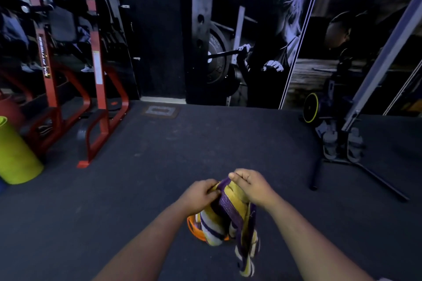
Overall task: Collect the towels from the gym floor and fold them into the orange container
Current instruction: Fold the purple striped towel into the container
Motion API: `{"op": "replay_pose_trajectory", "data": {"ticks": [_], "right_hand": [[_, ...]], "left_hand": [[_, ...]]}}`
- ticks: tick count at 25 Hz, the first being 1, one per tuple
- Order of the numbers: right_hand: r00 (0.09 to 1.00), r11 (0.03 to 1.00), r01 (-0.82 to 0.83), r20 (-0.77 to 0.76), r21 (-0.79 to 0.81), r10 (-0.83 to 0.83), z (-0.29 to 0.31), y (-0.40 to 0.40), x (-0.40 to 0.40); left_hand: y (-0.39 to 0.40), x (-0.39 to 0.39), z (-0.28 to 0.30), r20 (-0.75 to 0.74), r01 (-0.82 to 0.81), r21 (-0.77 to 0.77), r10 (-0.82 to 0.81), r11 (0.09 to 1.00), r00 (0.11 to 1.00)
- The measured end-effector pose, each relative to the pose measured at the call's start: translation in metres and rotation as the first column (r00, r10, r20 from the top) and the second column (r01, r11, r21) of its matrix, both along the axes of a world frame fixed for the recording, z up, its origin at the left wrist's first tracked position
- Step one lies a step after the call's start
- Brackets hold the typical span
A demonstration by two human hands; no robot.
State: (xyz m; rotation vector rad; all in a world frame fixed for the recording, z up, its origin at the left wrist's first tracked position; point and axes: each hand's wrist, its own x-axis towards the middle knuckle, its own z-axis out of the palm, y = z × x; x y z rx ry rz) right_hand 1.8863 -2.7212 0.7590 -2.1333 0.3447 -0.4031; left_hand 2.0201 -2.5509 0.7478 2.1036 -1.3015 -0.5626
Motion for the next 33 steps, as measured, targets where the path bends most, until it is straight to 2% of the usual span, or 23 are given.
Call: {"op": "replay_pose_trajectory", "data": {"ticks": [3, 4, 5, 7, 8, 9, 10, 11, 13, 15, 16, 17, 19, 20, 21, 23, 24, 26, 28, 30, 31, 32, 33], "right_hand": [[0.997, 0.999, 0.039, 0.059, 0.004, -0.04, 0.003, -0.005, -0.013], [0.994, 0.997, 0.071, 0.079, 0.005, -0.071, 0.002, -0.008, -0.017], [0.992, 0.995, 0.097, 0.08, -0.012, -0.096, 0.002, -0.011, -0.019], [0.994, 0.99, 0.101, -0.027, -0.097, -0.104, 0.004, -0.019, -0.02], [0.991, 0.988, 0.064, -0.104, -0.142, -0.079, 0.005, -0.02, -0.018], [0.988, 0.986, 0.023, -0.15, -0.165, -0.048, 0.006, -0.019, -0.015], [0.987, 0.986, 0.0, -0.158, -0.167, -0.027, 0.007, -0.014, -0.011], [0.988, 0.985, -0.008, -0.153, -0.172, -0.018, 0.009, -0.008, -0.008], [0.989, 0.978, -0.001, -0.148, -0.209, -0.031, 0.016, 0.0, -0.003], [0.992, 0.977, 0.016, -0.121, -0.214, -0.043, 0.02, 0.001, -0.004], [0.995, 0.981, 0.02, -0.094, -0.191, -0.038, 0.02, 0.0, -0.006], [0.998, 0.986, 0.014, -0.061, -0.167, -0.025, 0.021, -0.002, -0.009], [1.0, 0.993, 0.016, 0.013, -0.114, -0.014, 0.023, -0.007, -0.015], [0.997, 0.997, 0.042, 0.06, -0.069, -0.038, 0.025, -0.011, -0.02], [0.99, 0.996, 0.09, 0.112, -0.013, -0.088, 0.026, -0.017, -0.025], [0.954, 0.969, 0.224, 0.182, 0.102, -0.239, 0.025, -0.035, -0.035], [0.933, 0.951, 0.289, 0.189, 0.111, -0.306, 0.021, -0.046, -0.04], [0.903, 0.913, 0.407, 0.151, -0.01, -0.401, 0.011, -0.065, -0.049], [0.835, 0.824, 0.549, 0.052, -0.14, -0.548, -0.005, -0.079, -0.06], [0.758, 0.75, 0.614, -0.082, -0.248, -0.647, -0.025, -0.081, -0.062], [0.772, 0.765, 0.582, -0.107, -0.277, -0.626, -0.032, -0.075, -0.058], [0.839, 0.825, 0.49, -0.104, -0.283, -0.534, -0.036, -0.066, -0.049], [0.922, 0.897, 0.334, -0.096, -0.288, -0.374, -0.039, -0.051, -0.037]], "left_hand": [[0.006, 0.008, -0.008, 0.319, -0.078, 0.136, 0.031, 0.988, 0.947], [0.009, 0.011, -0.015, 0.37, -0.065, 0.153, 0.004, 0.986, 0.929], [0.012, 0.012, -0.019, 0.314, -0.052, 0.118, 0.012, 0.992, 0.949], [0.012, 0.007, -0.019, 0.041, -0.031, -0.054, 0.033, 0.998, 0.999], [0.007, 0.006, -0.019, -0.104, -0.02, -0.124, 0.007, 0.992, 0.995], [0.001, 0.003, -0.017, -0.192, -0.006, -0.169, -0.027, 0.986, 0.981], [-0.004, -0.003, -0.015, -0.218, 0.003, -0.173, -0.041, 0.985, 0.975], [-0.01, -0.008, -0.01, -0.171, -0.006, -0.148, -0.02, 0.989, 0.985], [-0.016, -0.016, 0.001, 0.11, -0.064, -0.059, 0.07, 0.996, 0.991], [-0.017, -0.014, 0.006, 0.355, -0.141, 0.025, 0.123, 0.99, 0.927], [-0.016, -0.009, 0.001, 0.384, -0.2, 0.093, 0.15, 0.975, 0.911], [-0.013, -0.003, -0.007, 0.347, -0.276, 0.177, 0.202, 0.945, 0.916], [-0.006, 0.013, -0.028, 0.08, -0.388, 0.339, 0.384, 0.857, 0.92], [-0.001, 0.022, -0.04, -0.033, -0.412, 0.375, 0.456, 0.831, 0.89], [0.006, 0.032, -0.051, -0.083, -0.429, 0.394, 0.497, 0.813, 0.864], [0.023, 0.053, -0.068, -0.071, -0.491, 0.428, 0.57, 0.759, 0.819], [0.032, 0.062, -0.073, -0.059, -0.537, 0.421, 0.613, 0.731, 0.788], [0.04, 0.071, -0.067, -0.068, -0.596, 0.366, 0.659, 0.715, 0.749], [0.037, 0.069, -0.047, -0.041, -0.62, 0.256, 0.649, 0.741, 0.759], [0.026, 0.06, -0.022, -0.057, -0.55, 0.133, 0.56, 0.825, 0.826], [0.02, 0.053, -0.008, -0.08, -0.453, 0.069, 0.458, 0.889, 0.885], [0.013, 0.047, 0.003, -0.085, -0.343, 0.02, 0.343, 0.939, 0.935], [0.004, 0.04, 0.011, -0.073, -0.241, -0.015, 0.24, 0.97, 0.968]]}}
